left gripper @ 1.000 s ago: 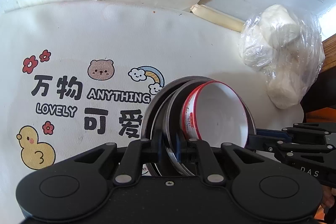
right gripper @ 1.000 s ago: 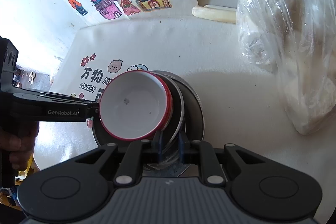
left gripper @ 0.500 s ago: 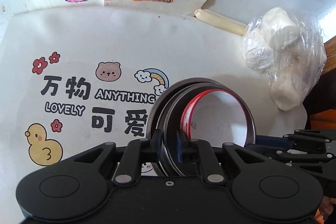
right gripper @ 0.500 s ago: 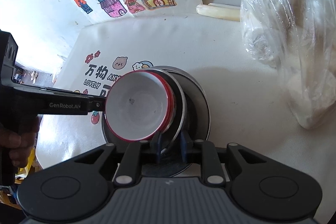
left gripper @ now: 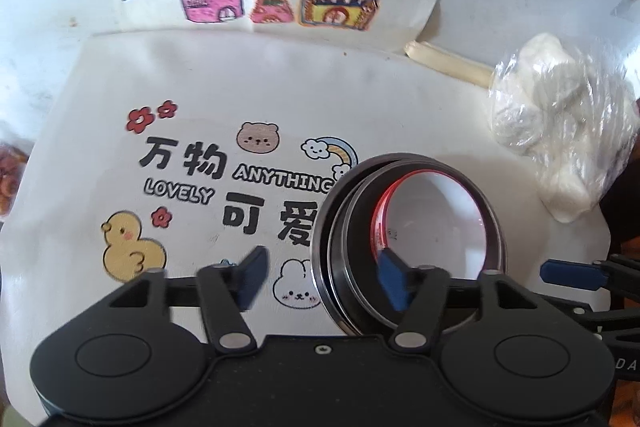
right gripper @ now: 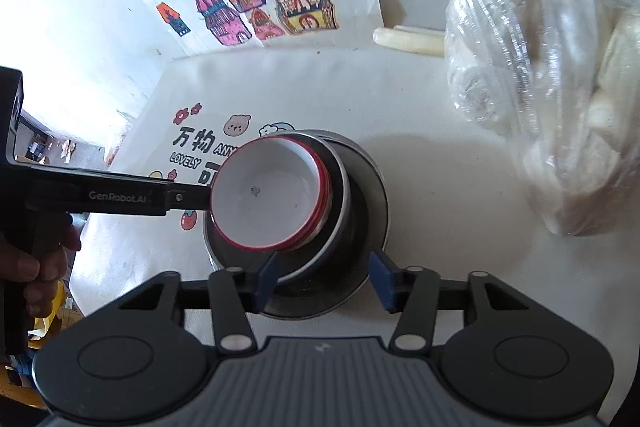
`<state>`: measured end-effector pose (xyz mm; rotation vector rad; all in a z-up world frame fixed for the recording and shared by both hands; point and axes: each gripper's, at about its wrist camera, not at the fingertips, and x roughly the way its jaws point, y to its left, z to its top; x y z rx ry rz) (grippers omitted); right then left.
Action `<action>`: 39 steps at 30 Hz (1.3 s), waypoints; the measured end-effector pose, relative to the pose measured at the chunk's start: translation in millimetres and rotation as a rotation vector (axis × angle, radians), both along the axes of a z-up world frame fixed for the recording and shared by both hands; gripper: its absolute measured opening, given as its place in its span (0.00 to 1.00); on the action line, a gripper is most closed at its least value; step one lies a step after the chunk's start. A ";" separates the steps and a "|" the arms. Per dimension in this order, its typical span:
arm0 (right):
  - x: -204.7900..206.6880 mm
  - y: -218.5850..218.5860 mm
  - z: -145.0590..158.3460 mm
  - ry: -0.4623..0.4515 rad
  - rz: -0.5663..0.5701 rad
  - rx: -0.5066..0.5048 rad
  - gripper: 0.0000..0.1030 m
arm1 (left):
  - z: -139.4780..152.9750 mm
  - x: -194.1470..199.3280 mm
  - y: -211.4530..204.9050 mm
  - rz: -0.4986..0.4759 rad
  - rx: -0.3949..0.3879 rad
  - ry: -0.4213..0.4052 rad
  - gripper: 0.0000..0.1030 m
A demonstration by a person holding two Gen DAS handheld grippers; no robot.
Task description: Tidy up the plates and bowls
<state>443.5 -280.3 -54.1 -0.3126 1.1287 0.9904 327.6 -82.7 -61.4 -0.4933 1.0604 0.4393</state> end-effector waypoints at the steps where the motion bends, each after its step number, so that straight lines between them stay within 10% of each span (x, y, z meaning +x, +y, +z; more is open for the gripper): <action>1: -1.0 -3.8 2.4 -0.005 0.001 0.008 0.63 | 3.5 -3.2 -3.6 0.010 -0.001 -0.018 0.83; 13: -25.0 -40.1 33.0 -0.086 -0.067 0.113 0.99 | 32.6 -48.1 -39.2 0.010 0.049 -0.130 0.99; 25: -104.6 -71.5 61.1 -0.273 -0.308 0.147 1.00 | 63.8 -109.6 -51.7 -0.175 0.118 -0.337 0.99; 39: -231.3 -89.7 49.9 -0.369 -0.387 0.150 1.00 | 64.2 -226.0 -39.1 -0.220 0.189 -0.376 0.99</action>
